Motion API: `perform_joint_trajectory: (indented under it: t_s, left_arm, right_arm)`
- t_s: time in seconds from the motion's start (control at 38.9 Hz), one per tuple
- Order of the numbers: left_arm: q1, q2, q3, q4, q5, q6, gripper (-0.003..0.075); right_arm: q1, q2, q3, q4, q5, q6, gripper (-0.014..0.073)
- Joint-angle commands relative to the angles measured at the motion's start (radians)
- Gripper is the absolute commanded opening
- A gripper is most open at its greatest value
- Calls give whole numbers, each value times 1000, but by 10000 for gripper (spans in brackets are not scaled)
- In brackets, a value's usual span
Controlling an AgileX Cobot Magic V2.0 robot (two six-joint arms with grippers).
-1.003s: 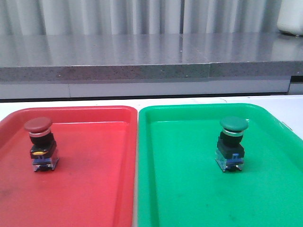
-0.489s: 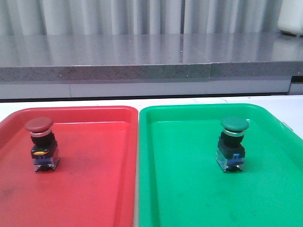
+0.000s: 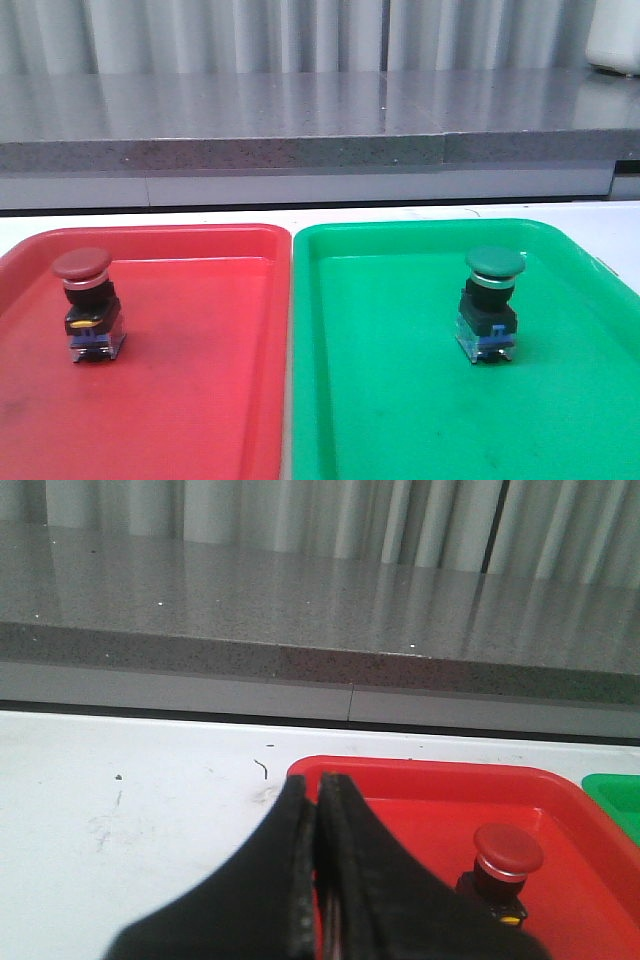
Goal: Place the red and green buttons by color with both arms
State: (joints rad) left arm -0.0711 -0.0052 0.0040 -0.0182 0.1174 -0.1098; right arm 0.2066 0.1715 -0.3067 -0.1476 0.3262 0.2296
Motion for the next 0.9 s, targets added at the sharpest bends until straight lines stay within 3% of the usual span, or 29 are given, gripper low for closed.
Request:
perform_joint_trajectory:
  t_s: [0.0, 0.67, 0.87]
  left_arm:
    - [-4, -18, 24, 0, -82, -12, -20]
    - [-4, -18, 24, 0, -82, -12, -20]
    - [-4, -18, 24, 0, -82, -12, -20]
  right_arm:
    - [-5, 7, -27, -14, -75, -5, -67]
    - [-5, 7, -24, -20, -76, -9, -67]
    - [-15, -3, 91, 48, -175, -155, -67]
